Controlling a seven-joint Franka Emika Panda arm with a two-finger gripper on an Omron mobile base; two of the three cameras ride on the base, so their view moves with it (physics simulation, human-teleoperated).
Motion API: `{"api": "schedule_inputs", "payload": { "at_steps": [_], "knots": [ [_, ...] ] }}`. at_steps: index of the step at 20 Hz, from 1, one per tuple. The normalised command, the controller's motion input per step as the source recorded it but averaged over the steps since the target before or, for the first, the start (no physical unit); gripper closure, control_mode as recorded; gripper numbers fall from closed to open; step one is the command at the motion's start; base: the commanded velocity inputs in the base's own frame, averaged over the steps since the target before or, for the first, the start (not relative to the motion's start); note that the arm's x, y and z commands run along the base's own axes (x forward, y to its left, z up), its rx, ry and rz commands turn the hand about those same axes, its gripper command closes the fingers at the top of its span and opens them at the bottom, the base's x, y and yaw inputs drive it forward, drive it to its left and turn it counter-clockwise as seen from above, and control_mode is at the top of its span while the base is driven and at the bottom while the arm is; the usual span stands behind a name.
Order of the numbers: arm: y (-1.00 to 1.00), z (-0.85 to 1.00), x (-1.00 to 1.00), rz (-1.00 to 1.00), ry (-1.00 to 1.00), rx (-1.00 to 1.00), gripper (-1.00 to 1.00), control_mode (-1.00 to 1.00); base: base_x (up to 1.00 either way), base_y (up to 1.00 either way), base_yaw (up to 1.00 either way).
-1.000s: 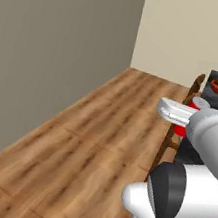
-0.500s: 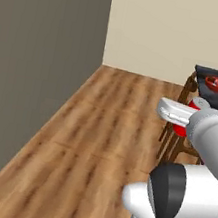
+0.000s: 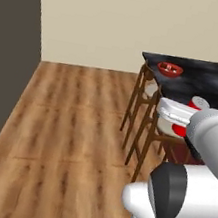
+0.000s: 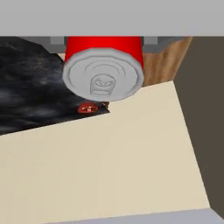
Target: Open the fridge, grab two sodas, and place both sodas inside the bowl with ice on the dining counter.
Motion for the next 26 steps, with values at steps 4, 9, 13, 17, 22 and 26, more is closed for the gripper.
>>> {"api": "schedule_inputs", "payload": {
  "at_steps": [4,9,13,17,22,26],
  "knots": [
    [0.00,0.00,0.00,0.00,0.00,0.00,1.00,1.00,0.50,0.50,-0.54],
    [0.00,0.00,0.00,0.00,0.00,0.00,1.00,1.00,0.73,0.62,-0.47],
    [0.00,0.00,0.00,0.00,0.00,0.00,1.00,1.00,0.79,0.64,-0.46],
    [0.00,0.00,0.00,0.00,0.00,0.00,1.00,1.00,0.78,0.67,-0.46],
    [0.00,0.00,0.00,0.00,0.00,0.00,1.00,1.00,0.76,0.69,-0.45],
    [0.00,0.00,0.00,0.00,0.00,0.00,1.00,1.00,0.63,0.67,-0.47]
  ]
}}
